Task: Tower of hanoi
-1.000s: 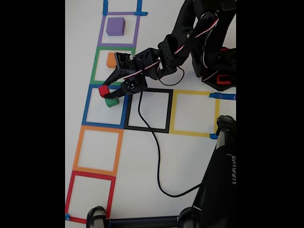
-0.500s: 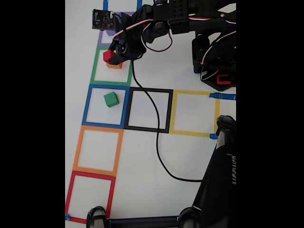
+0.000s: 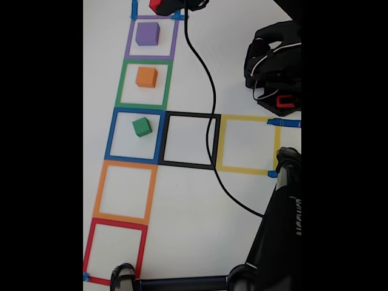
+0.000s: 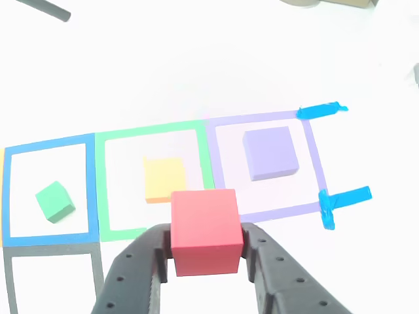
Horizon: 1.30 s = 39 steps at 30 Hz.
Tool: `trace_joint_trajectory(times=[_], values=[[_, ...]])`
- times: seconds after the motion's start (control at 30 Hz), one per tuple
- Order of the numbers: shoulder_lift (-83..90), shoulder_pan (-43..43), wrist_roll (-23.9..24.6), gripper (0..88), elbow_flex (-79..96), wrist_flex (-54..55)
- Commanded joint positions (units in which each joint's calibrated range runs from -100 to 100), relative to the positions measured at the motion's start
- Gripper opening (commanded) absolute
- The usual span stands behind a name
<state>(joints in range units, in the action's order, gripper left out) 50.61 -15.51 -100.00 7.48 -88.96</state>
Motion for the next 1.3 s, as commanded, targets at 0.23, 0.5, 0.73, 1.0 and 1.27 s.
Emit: trace_joint_trajectory(times=[0.23, 0.5, 0.73, 1.0, 1.27], values=[[4.33, -16.61, 0.0, 1.8, 29.79, 27.26], [-5.52, -18.43, 0.0, 1.8, 49.16, 60.29], [-20.86, -17.38, 0.0, 1.9, 53.88, 85.07], [-33.78, -17.57, 0.0, 2.0, 55.88, 102.4], [-42.09, -18.63, 0.0, 2.1, 55.97, 111.79]])
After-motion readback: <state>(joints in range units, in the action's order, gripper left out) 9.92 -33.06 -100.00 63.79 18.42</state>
